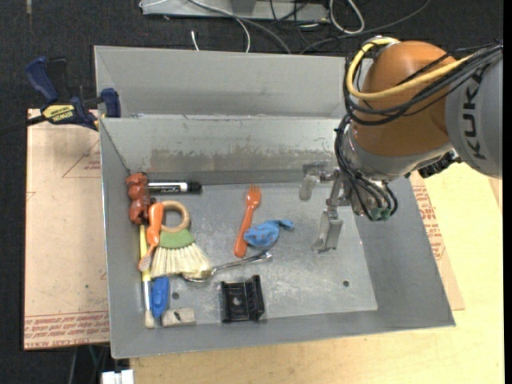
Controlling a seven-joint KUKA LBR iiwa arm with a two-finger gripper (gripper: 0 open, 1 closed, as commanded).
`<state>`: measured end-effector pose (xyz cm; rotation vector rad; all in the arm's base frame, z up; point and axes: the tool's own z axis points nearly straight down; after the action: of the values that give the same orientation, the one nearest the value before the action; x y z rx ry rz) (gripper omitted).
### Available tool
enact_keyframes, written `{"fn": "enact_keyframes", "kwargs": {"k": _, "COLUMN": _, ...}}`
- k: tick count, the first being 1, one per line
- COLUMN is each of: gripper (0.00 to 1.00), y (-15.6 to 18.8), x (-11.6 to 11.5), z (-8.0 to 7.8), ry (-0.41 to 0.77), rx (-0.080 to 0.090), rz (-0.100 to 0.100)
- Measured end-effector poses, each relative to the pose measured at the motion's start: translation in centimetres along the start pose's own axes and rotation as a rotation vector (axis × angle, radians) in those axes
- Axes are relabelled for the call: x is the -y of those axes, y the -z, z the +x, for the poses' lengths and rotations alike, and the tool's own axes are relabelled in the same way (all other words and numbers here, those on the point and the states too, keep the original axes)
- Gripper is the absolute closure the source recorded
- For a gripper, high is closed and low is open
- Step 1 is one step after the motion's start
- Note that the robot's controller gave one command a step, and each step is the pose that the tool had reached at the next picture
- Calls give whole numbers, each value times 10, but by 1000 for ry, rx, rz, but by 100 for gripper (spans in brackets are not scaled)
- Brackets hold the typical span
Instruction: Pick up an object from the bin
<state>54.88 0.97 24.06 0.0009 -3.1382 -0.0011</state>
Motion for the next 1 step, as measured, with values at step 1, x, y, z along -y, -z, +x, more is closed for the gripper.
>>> {"fn": "enact_keyframes", "kwargs": {"k": 1, "gripper": 0, "y": 2, "x": 0, "z": -1, "ry": 0, "rx": 5, "rz": 0}}
